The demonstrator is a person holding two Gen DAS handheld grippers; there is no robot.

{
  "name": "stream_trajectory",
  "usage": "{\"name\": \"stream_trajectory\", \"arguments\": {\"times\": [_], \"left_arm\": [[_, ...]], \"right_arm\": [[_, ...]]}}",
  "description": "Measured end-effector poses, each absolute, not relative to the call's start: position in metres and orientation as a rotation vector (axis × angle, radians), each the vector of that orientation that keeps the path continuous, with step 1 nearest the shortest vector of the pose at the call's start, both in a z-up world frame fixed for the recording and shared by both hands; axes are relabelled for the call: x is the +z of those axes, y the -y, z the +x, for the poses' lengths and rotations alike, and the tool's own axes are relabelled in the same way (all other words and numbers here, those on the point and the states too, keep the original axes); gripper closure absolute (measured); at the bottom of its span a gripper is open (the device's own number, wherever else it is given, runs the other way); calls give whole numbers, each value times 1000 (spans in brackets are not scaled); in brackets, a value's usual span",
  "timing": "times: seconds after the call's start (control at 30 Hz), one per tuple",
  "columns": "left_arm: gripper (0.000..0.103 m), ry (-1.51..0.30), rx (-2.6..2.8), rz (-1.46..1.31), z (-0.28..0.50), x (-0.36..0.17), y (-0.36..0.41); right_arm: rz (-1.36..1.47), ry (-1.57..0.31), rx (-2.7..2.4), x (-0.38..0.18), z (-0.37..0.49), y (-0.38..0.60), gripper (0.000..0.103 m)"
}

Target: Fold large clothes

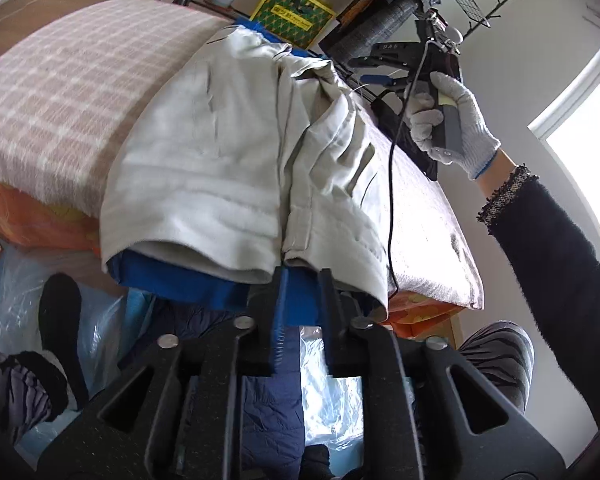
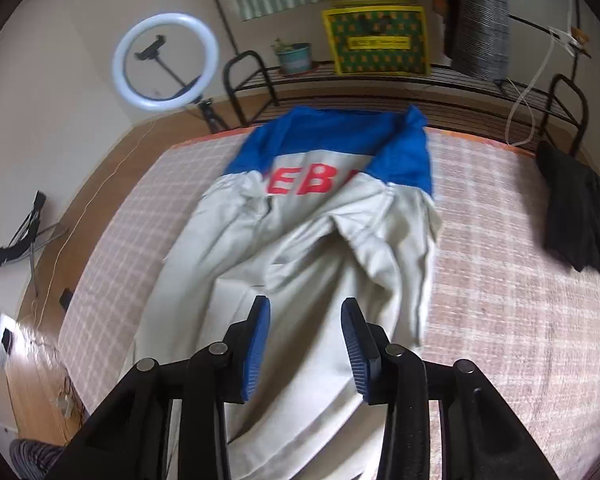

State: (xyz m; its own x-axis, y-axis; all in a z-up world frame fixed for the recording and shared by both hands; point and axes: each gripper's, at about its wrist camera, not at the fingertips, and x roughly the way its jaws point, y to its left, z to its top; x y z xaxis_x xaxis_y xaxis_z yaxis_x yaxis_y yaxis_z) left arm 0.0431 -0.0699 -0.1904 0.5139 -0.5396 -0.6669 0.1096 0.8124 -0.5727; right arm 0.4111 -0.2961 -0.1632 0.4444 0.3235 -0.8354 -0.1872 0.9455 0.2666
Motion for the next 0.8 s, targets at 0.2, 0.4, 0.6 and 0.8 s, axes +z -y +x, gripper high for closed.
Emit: {"name": "stream_trajectory", "arguments": {"times": [0.2, 0.4, 0.6, 0.8], "left_arm": [[60, -957, -383, -400, 85, -189, 97], [73, -1020, -372, -386, 106, -208, 111], [93, -1033, -376, -433, 103, -217, 105], [96, -1014, -422, -511, 82, -204, 93]], "right_arm": [[266, -1082, 253, -188, 436, 328, 53], [141, -1102, 221, -208, 459, 310, 53], [-9, -1165, 151, -230, 471, 293, 94], [12, -1090, 173, -193, 466, 288, 101]]}}
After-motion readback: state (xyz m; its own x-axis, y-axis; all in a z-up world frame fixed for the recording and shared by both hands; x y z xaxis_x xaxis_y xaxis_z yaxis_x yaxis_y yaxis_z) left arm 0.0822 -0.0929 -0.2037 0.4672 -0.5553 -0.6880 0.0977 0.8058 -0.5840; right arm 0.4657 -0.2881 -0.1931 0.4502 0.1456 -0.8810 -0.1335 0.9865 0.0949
